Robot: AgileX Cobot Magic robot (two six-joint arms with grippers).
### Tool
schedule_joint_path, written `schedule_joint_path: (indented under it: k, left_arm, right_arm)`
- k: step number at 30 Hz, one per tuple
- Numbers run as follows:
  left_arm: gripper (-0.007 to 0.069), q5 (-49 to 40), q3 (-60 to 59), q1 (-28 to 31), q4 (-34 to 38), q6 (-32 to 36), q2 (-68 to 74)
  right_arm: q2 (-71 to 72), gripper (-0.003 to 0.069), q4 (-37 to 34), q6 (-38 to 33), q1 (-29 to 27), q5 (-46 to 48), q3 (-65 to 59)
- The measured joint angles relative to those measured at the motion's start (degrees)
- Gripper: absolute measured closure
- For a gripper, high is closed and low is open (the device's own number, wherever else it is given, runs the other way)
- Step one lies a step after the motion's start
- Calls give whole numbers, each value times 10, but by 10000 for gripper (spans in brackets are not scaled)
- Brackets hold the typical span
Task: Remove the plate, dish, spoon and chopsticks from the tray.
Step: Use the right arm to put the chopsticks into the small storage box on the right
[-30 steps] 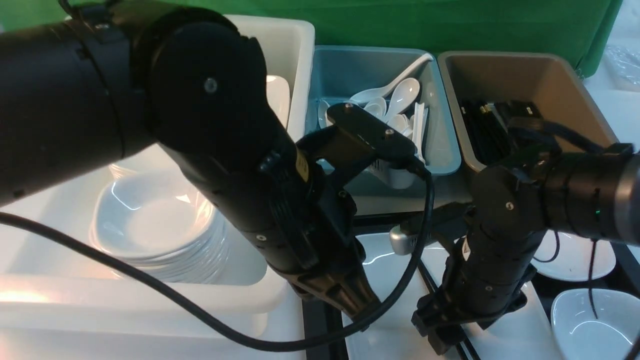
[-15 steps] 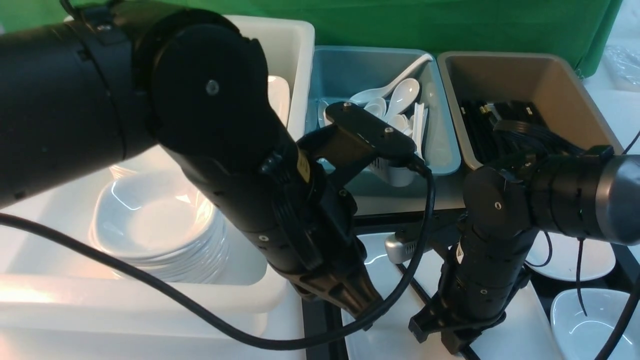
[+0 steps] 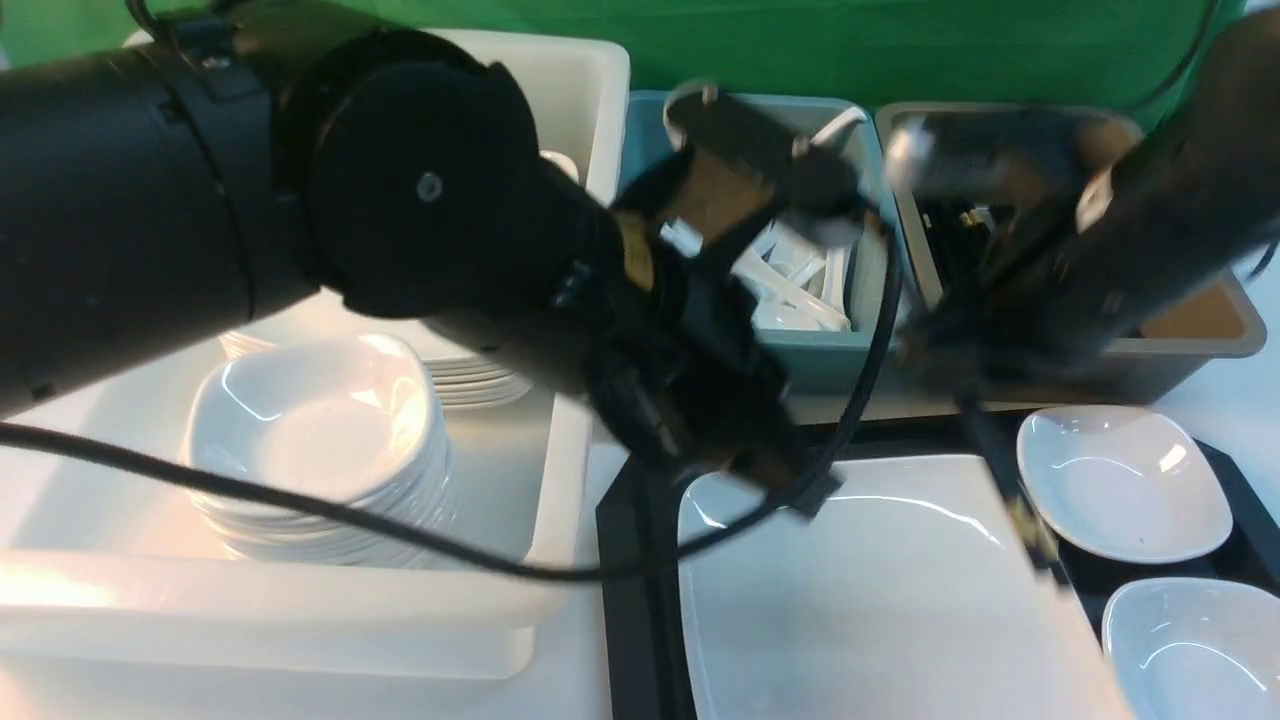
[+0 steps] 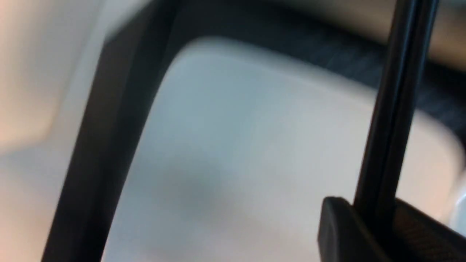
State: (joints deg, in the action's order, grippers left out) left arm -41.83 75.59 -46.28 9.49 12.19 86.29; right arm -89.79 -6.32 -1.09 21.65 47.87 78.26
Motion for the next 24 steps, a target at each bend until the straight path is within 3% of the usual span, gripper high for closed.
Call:
schedule_joint_path:
  k: [6, 10, 19, 24]
  left_arm:
    - [624, 324, 0, 0, -1, -4, 0]
    - [624, 404, 0, 0, -1, -6, 0]
    - [624, 316, 0, 0, -1, -7, 0]
    - [624, 254, 0, 0, -1, -7, 0]
  right_arm:
    - [-66, 517, 1, -6, -106, -132, 130]
    - [-125, 517, 2, 2, -145, -228, 168]
    - [-262, 517, 2, 16, -181, -324, 203]
    - [-295, 517, 2, 16, -182, -323, 203]
